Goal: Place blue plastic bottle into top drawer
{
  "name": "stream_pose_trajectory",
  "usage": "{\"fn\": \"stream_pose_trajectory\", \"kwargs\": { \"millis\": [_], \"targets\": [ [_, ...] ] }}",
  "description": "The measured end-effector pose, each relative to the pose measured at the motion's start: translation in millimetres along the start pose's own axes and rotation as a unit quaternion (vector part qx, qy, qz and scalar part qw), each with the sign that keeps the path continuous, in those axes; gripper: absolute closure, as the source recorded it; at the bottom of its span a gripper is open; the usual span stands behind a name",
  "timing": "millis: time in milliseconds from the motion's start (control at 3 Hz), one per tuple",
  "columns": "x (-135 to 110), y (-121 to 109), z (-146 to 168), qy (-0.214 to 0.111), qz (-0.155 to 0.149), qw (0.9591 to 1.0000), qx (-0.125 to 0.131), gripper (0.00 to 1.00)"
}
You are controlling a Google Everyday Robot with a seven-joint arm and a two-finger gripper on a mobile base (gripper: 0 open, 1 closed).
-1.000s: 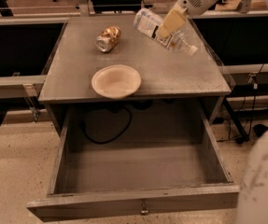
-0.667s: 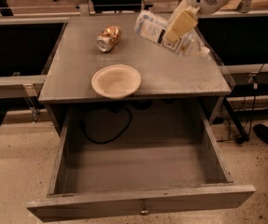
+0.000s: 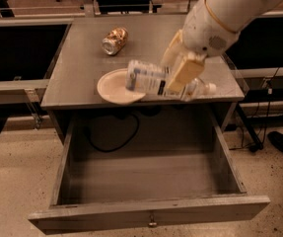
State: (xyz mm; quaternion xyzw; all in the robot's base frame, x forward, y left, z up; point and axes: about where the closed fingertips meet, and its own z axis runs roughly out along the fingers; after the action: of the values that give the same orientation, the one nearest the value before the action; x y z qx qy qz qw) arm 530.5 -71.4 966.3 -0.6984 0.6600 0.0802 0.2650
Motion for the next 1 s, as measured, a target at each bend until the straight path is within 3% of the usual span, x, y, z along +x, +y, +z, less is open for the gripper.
{"fn": "stream_pose_trajectory", "kwargs": {
  "millis": [333,667,1000],
  "targets": [
    [13,63,61,0.06,-0.084,0.9923,-0.068,1.0],
    [19,72,67,0.063,-0.075,0.9919,-0.081,1.0],
    [13,74,61,0.058,-0.07,0.9954,-0.031,1.0]
  ]
}}
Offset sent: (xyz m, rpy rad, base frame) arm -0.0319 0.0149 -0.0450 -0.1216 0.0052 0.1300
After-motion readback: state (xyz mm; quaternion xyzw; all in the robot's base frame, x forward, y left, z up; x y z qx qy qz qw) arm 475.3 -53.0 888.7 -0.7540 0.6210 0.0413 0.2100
